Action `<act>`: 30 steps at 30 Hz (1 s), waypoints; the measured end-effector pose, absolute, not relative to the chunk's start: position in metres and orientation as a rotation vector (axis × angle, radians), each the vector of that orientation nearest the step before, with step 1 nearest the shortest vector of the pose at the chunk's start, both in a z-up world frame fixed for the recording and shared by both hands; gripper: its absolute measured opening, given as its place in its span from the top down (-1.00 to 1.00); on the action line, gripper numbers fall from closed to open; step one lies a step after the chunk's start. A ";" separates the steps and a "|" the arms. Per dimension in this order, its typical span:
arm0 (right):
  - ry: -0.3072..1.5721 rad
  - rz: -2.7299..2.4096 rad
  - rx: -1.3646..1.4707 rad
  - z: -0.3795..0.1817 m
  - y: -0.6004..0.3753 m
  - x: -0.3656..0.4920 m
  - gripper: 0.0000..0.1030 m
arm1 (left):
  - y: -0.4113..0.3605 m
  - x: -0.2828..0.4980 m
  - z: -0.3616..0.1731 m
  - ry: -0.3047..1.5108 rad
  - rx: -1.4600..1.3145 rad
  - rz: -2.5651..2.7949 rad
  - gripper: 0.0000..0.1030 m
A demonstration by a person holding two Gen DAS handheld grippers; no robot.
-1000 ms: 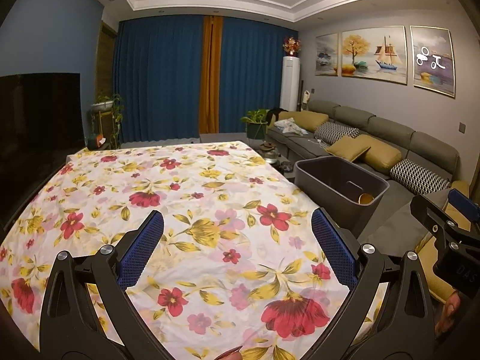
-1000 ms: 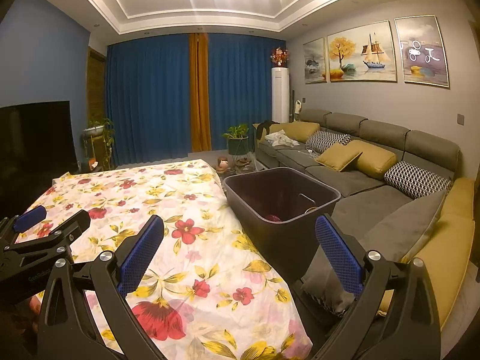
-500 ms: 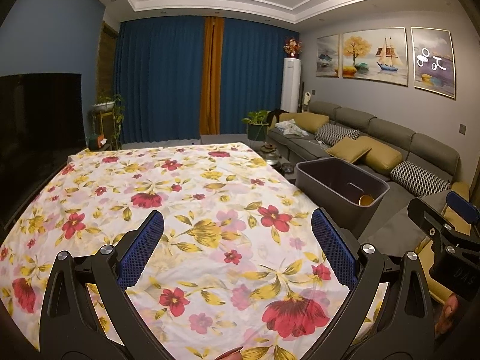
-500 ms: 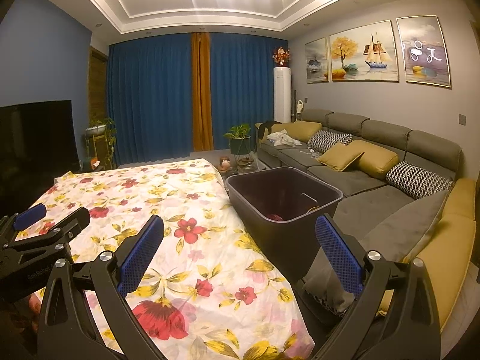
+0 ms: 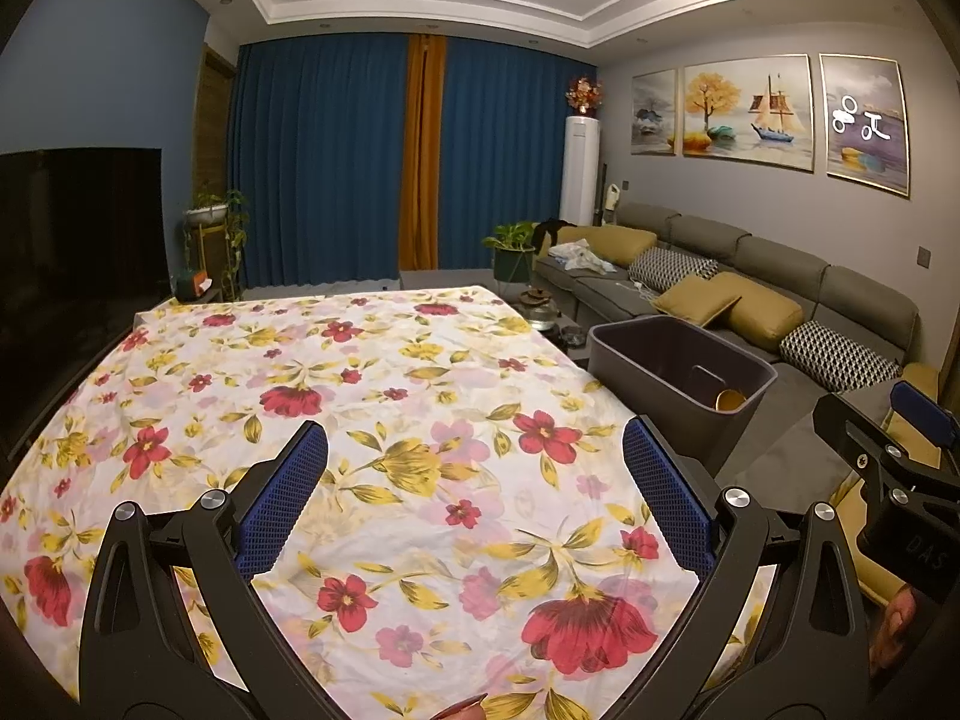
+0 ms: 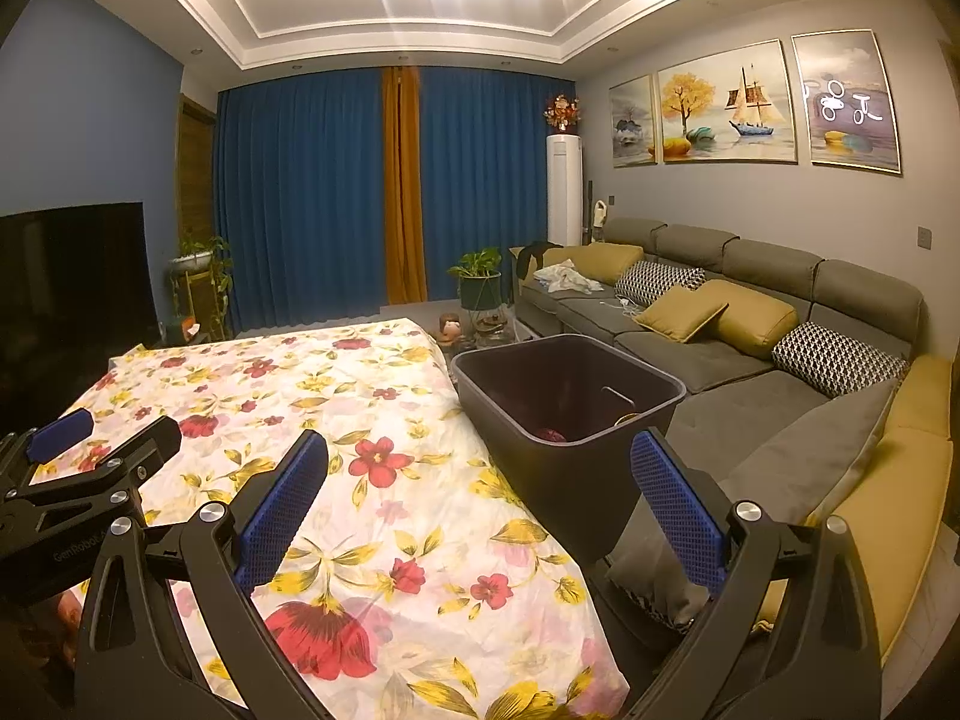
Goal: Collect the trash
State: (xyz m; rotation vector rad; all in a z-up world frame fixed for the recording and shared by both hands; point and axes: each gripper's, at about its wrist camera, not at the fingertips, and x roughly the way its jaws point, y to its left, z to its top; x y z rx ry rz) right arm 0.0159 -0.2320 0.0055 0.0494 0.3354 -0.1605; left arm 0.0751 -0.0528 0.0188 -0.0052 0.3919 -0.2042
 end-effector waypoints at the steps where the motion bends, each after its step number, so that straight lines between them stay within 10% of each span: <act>1: 0.335 -0.160 0.050 0.005 -0.232 0.016 -0.89 | -0.053 0.075 0.019 0.392 -0.005 -0.203 -0.89; 30: 0.331 -0.160 0.054 0.007 -0.233 0.013 -0.89 | -0.054 0.075 0.020 0.389 -0.009 -0.204 -0.88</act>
